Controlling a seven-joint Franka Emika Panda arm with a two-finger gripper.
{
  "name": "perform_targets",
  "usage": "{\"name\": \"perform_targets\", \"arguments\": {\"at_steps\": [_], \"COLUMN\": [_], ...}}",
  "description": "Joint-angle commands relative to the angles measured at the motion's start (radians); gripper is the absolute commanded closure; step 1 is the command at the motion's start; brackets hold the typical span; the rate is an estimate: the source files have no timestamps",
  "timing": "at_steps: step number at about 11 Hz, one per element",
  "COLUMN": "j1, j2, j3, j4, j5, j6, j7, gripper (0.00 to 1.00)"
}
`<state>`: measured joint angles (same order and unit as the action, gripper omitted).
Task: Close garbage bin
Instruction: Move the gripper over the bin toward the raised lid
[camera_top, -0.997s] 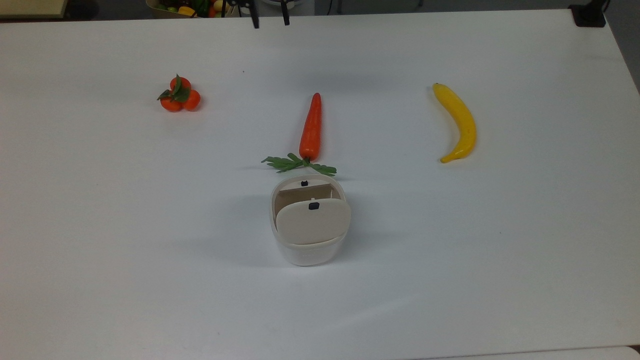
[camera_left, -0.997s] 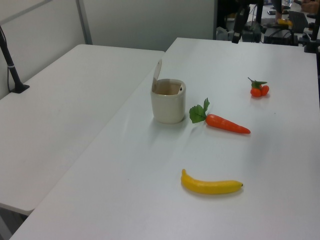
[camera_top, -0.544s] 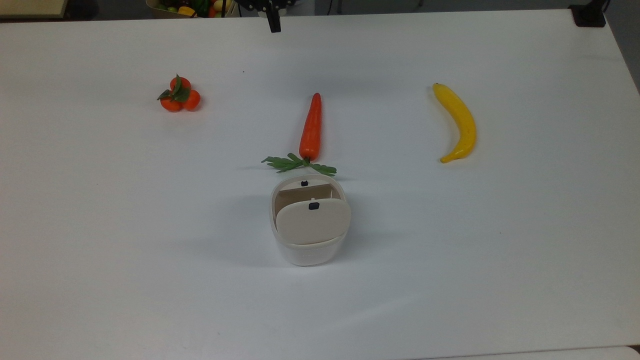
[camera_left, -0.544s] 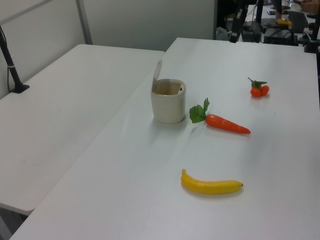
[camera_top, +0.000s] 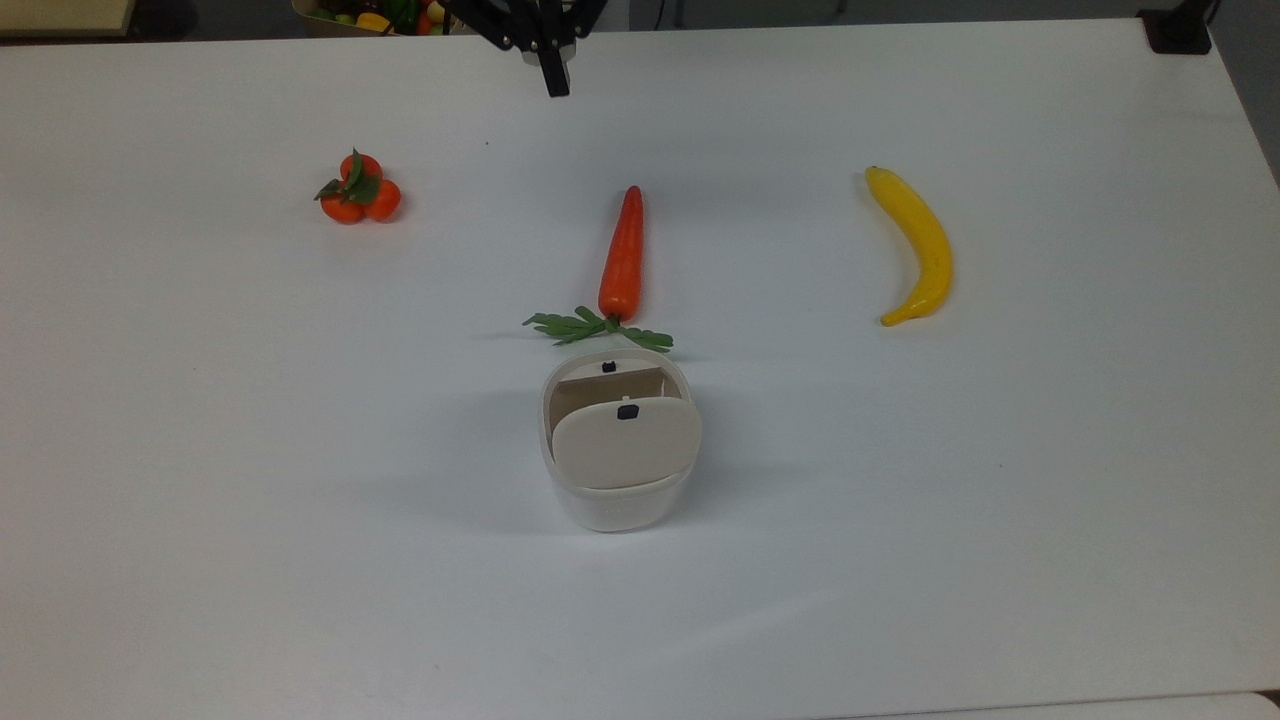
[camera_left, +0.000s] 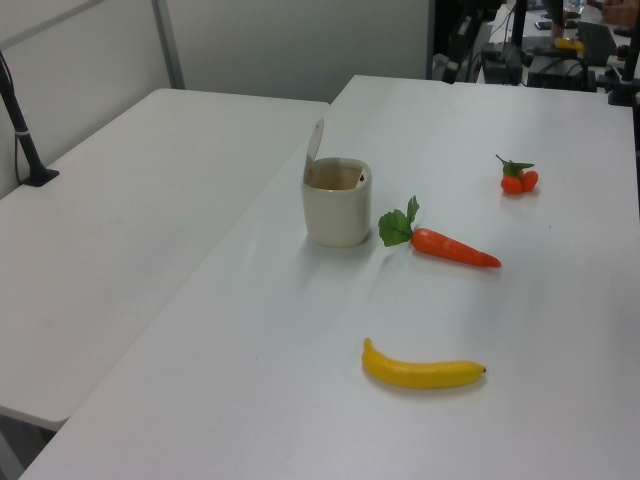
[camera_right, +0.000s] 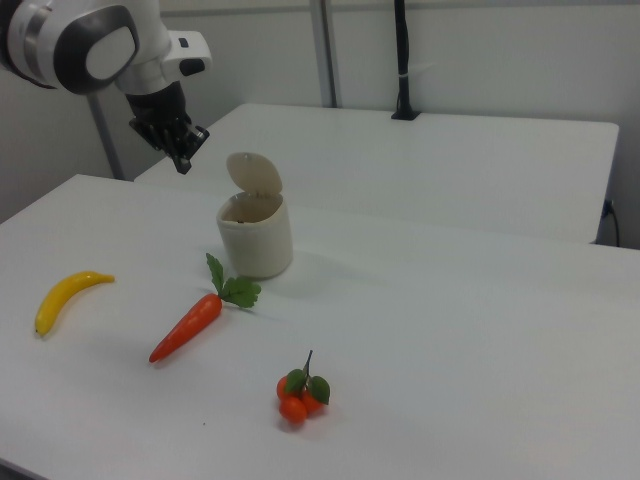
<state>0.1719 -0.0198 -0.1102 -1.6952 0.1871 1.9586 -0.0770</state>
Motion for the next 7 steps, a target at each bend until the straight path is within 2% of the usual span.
{"name": "perform_targets", "arguments": {"at_steps": [1, 7], "j1": [0.003, 0.003], "j2": [0.026, 0.138], "j3": [-0.006, -0.006], "j4": [-0.009, 0.051], "j5": [0.051, 0.078], "j6": [0.133, 0.438], "j7": [-0.007, 0.049], "gripper": [1.00, 1.00]}}
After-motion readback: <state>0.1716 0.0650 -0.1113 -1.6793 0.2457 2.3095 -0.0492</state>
